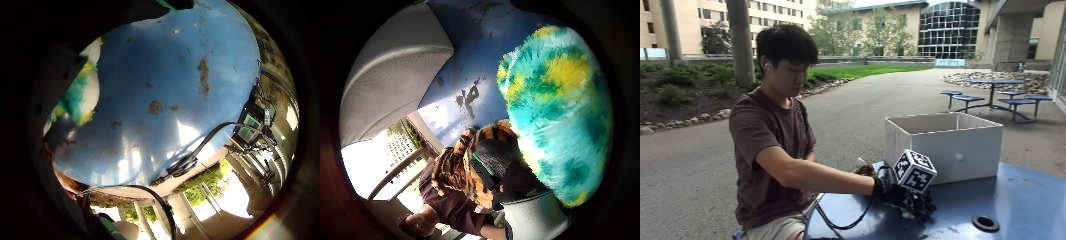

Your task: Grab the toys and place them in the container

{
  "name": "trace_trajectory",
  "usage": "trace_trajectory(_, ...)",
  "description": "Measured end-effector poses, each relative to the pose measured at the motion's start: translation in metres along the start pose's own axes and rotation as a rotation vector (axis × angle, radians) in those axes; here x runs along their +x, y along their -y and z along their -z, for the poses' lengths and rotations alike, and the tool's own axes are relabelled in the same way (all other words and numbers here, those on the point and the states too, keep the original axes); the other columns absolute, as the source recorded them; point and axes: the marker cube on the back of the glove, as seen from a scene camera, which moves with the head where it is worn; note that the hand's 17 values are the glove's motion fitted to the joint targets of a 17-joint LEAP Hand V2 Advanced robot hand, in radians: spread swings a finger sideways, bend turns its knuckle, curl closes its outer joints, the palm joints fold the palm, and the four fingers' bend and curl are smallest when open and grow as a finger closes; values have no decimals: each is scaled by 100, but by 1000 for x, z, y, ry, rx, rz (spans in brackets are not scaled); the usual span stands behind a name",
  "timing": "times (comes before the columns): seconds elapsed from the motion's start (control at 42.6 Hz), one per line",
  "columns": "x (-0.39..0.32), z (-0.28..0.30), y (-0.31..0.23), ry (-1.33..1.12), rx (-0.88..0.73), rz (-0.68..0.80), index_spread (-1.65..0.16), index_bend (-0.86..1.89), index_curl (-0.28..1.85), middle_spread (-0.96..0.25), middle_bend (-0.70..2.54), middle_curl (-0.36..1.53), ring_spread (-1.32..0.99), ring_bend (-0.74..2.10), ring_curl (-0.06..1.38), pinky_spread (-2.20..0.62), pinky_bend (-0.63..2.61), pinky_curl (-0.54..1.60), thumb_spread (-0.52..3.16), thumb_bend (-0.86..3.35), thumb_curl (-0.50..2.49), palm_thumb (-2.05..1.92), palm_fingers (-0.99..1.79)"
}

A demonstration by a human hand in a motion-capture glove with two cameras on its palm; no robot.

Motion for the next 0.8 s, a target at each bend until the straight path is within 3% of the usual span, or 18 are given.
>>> trace_trajectory(0.07,0,-6,3,-19,60,9,-21,50,32,-17,21,29,-4,20,28,-8,83,32,149,20,46,44,45)
trace_trajectory(0.188,-2,-12,3,-61,223,25,-17,48,34,-20,30,34,-13,36,33,-20,79,32,154,29,50,59,70)
trace_trajectory(0.211,-1,-13,3,-64,261,30,-17,55,37,-18,-1,25,-15,48,37,-22,85,34,156,31,51,62,59)
trace_trajectory(0.329,-7,-19,9,-1,463,17,-13,87,49,-18,-11,14,-26,74,46,-31,97,39,154,35,55,71,80)
trace_trajectory(0.352,-8,-19,10,17,496,7,-12,87,48,-20,22,21,-28,69,44,-31,90,36,151,35,57,73,100)
trace_trajectory(0.399,-9,-18,12,50,550,-13,-10,100,50,-21,20,20,-31,71,44,-33,94,37,147,36,60,78,118)
trace_trajectory(0.423,-10,-16,14,64,570,-22,-9,97,50,-23,69,36,-32,66,44,-34,84,35,143,35,62,79,148)
trace_trajectory(0.634,-11,10,17,127,513,-76,-2,107,63,-17,117,55,-33,110,61,-39,89,44,133,41,78,94,142)
trace_trajectory(0.798,-24,82,-10,141,464,-97,-6,116,70,-17,129,62,-32,120,66,-38,96,49,105,24,89,75,110)
